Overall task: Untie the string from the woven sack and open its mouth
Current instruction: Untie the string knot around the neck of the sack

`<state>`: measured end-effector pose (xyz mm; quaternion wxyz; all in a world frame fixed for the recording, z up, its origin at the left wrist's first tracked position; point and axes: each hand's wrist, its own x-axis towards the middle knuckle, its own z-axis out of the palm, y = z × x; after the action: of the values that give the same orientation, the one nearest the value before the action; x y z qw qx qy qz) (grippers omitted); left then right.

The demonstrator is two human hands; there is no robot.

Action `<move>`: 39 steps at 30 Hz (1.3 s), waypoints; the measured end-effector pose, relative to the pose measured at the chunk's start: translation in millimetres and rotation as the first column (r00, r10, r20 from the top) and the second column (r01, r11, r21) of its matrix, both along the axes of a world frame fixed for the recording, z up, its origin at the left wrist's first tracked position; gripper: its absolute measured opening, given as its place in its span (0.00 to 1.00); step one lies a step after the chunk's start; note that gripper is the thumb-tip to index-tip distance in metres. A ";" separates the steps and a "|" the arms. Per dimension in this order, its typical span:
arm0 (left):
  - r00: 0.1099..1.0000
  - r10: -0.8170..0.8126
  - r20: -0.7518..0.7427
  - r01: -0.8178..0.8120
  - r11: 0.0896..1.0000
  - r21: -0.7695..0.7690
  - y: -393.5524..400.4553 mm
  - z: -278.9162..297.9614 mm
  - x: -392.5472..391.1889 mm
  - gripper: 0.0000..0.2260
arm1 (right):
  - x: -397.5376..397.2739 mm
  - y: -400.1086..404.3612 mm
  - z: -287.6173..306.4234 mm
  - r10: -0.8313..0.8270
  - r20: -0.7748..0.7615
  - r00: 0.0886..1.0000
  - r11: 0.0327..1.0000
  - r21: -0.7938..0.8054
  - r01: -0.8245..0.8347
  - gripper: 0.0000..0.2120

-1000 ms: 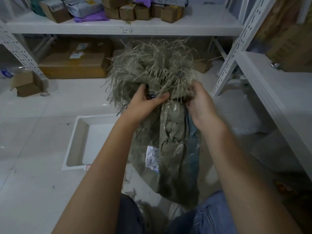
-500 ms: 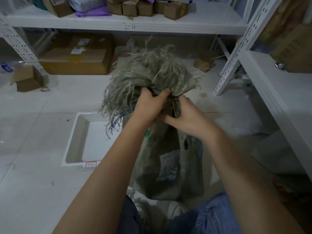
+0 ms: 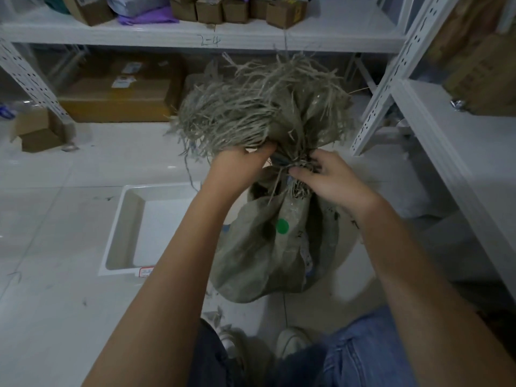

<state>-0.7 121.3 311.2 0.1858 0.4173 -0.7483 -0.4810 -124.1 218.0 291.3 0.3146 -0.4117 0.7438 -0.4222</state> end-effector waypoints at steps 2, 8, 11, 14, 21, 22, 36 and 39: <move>0.998 -0.044 -0.038 0.047 0.996 0.075 -0.2 3.8 3.1 0.19 | 0.2 0.8 1.8 0.013 0.091 0.996 1.000 0.005 -0.013 0.08; 0.950 -0.220 -0.220 0.248 0.963 0.109 -3.0 -2.1 7.6 0.28 | -5.6 4.7 3.3 -0.059 0.419 0.906 0.998 -0.010 0.069 0.16; 0.935 -0.276 -0.223 0.294 0.954 0.050 -2.6 -5.0 2.5 0.33 | -7.3 5.9 5.4 -0.095 0.478 0.873 0.995 0.027 0.094 0.28; 0.938 -0.229 -0.261 0.243 0.970 0.023 -4.0 -8.8 -1.9 0.32 | -12.7 6.0 1.2 -0.076 0.465 0.882 0.997 0.019 0.076 0.21; 0.982 -0.037 -0.183 0.032 0.999 -0.029 -4.8 -16.4 -7.9 0.29 | -14.2 5.3 -4.5 -0.105 -0.185 0.977 0.993 0.039 0.114 0.15; 0.985 0.020 -0.173 -0.028 0.999 -0.040 -5.1 -16.9 -8.7 0.29 | -16.2 6.3 -2.3 -0.177 -0.168 0.970 0.984 -0.041 0.173 0.09; 0.990 0.139 0.014 -0.126 0.932 -0.339 16.3 -12.2 -15.1 0.32 | -10.1 2.6 -2.1 -0.106 -0.145 0.984 0.980 -0.182 0.078 0.05; 0.993 0.117 -0.009 -0.113 0.929 -0.353 15.8 -10.5 -13.8 0.23 | -11.4 6.2 -1.5 -0.094 -0.153 0.984 0.988 -0.134 0.074 0.06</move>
<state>-14.6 137.1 300.7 0.2811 0.4232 -0.7978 -0.3247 -135.5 224.1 289.7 0.2093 -0.4315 0.7545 -0.4480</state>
